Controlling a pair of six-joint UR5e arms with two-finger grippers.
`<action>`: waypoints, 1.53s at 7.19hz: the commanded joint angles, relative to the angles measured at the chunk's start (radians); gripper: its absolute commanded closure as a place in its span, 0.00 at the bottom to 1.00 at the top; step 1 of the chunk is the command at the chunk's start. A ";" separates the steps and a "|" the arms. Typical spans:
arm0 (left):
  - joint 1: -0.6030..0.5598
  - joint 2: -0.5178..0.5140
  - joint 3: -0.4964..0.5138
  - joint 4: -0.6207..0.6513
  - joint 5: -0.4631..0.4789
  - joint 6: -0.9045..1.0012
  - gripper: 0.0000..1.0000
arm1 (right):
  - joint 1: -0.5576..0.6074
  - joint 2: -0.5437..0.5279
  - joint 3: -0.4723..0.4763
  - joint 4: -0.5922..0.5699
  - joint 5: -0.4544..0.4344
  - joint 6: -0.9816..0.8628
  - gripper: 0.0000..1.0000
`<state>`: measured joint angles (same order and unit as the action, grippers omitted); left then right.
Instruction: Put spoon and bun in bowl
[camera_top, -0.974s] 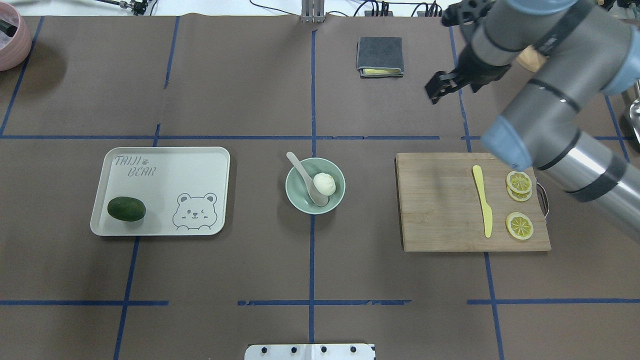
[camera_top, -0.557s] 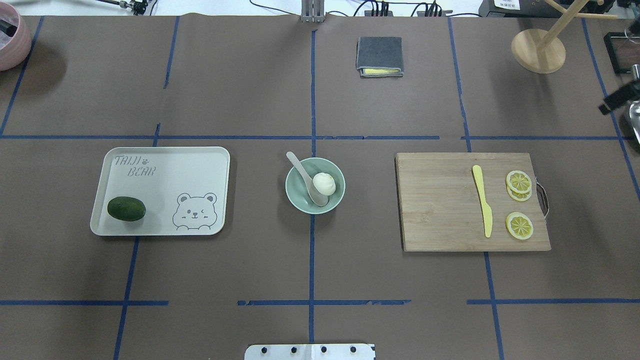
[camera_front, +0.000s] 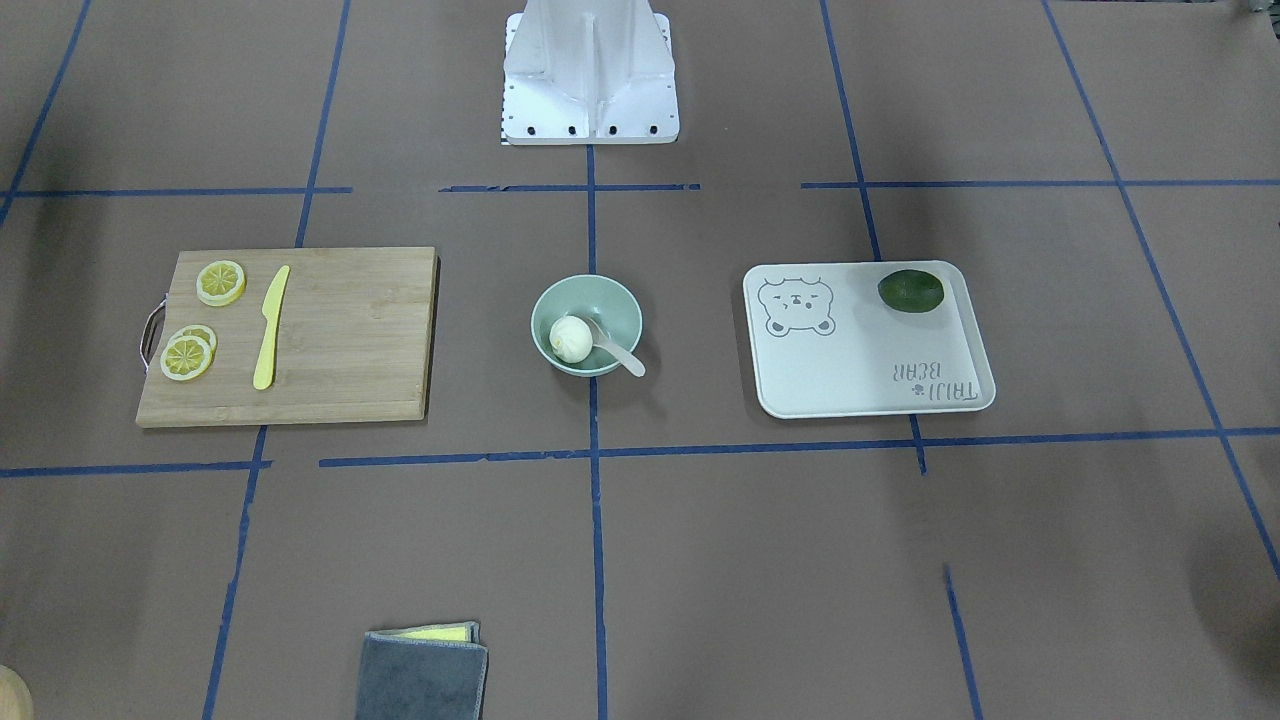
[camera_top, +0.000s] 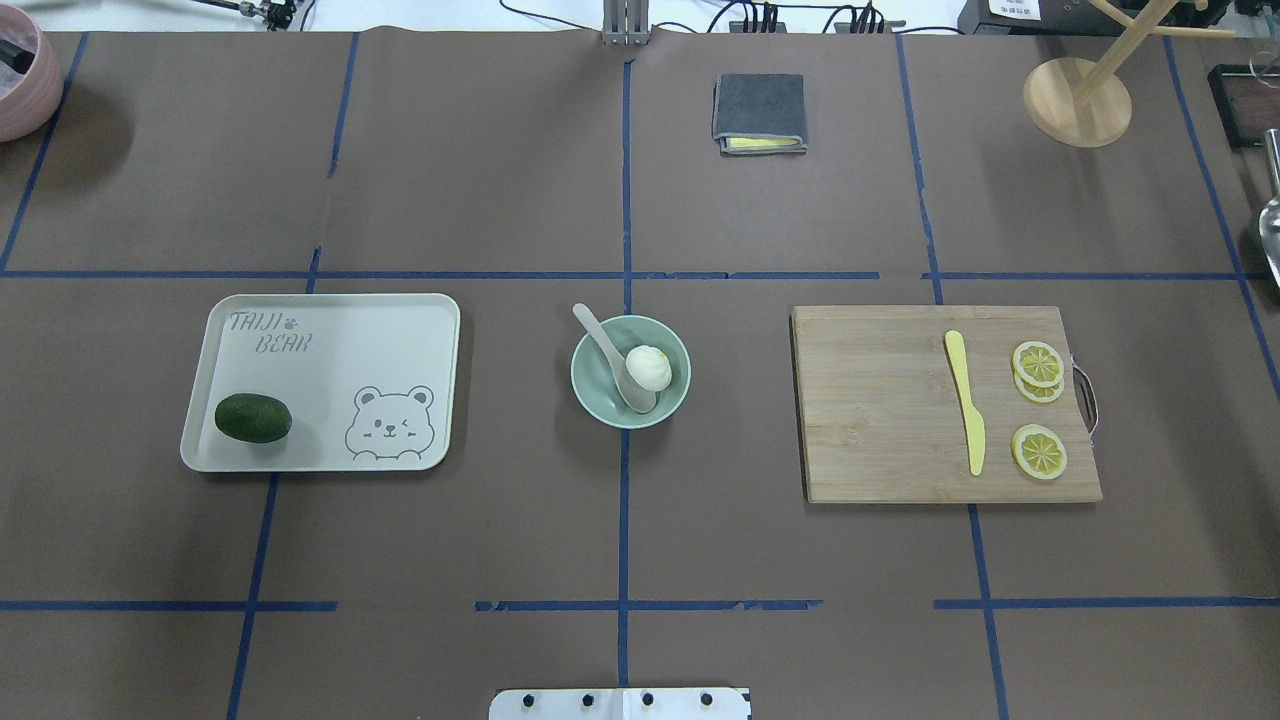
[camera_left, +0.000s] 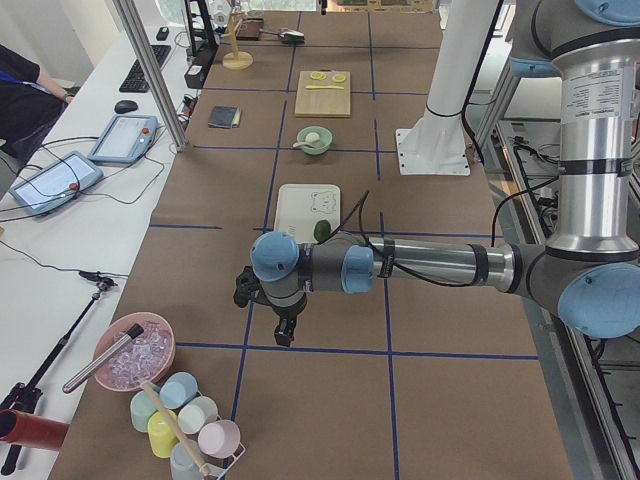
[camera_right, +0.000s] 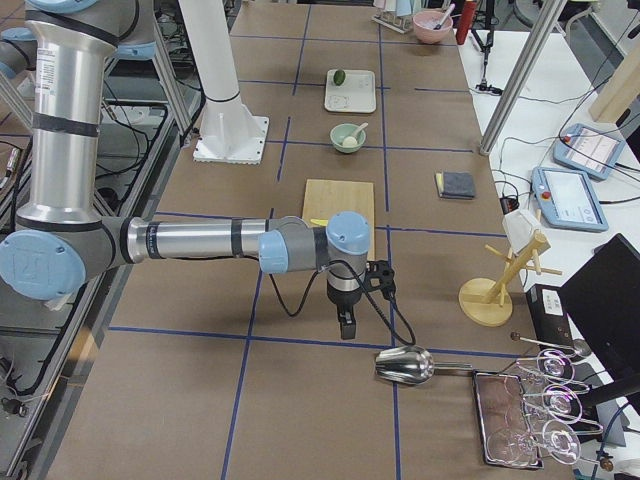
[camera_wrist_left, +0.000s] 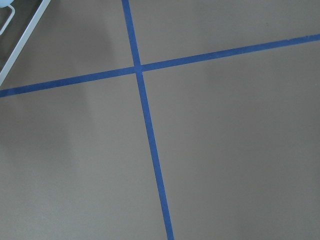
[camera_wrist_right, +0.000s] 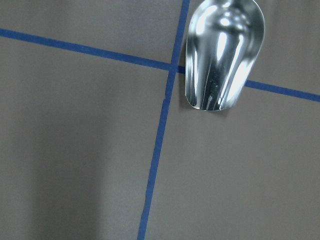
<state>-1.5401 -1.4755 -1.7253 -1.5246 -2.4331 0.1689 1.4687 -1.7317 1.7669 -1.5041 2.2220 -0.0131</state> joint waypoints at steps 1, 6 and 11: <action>0.000 0.020 -0.020 0.000 0.000 0.000 0.00 | 0.007 -0.011 -0.001 0.001 0.005 0.001 0.00; 0.001 0.017 -0.022 0.001 0.138 -0.006 0.00 | 0.007 -0.019 -0.001 0.002 0.004 0.001 0.00; 0.000 0.018 -0.023 0.003 0.132 -0.008 0.00 | 0.005 -0.019 -0.004 0.002 0.004 0.001 0.00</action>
<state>-1.5401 -1.4586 -1.7500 -1.5217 -2.2999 0.1611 1.4743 -1.7503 1.7638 -1.5024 2.2258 -0.0123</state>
